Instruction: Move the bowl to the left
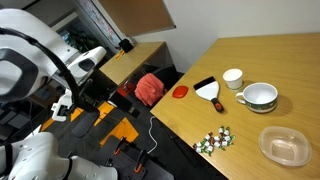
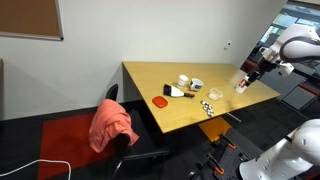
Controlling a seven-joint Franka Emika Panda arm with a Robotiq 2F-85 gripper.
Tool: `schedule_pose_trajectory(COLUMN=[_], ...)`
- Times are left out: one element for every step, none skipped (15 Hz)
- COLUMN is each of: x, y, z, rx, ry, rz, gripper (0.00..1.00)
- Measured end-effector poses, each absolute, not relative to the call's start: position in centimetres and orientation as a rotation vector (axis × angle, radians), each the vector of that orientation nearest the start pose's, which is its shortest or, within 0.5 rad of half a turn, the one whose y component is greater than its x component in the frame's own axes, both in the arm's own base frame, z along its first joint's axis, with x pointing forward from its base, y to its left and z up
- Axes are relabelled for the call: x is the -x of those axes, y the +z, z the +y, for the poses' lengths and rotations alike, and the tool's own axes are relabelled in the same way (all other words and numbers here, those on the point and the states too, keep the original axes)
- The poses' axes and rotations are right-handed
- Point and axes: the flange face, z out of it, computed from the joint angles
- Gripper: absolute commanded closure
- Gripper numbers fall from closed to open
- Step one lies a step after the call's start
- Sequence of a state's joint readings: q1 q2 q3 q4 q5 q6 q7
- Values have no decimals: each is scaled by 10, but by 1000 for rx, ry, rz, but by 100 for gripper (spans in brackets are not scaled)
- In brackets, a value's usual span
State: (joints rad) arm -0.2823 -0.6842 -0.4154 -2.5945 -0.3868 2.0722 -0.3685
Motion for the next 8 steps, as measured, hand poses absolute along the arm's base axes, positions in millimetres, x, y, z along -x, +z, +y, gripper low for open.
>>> schedule_pose_trajectory(x=[-268, -269, -269, -270, -273, -279, -285, -293], y=[467, 467, 467, 467, 467, 468, 467, 464], z=[-254, -254, -254, -256, -260, -266, -276, -288], rx=[3283, 3284, 3284, 3286, 3292, 3300, 3310, 3321], ry=[-126, -125, -125, -140, -174, -217, -250, -274], rz=[151, 149, 151, 164, 198, 238, 263, 285], gripper=[0, 0, 0, 0, 0, 0, 0, 0])
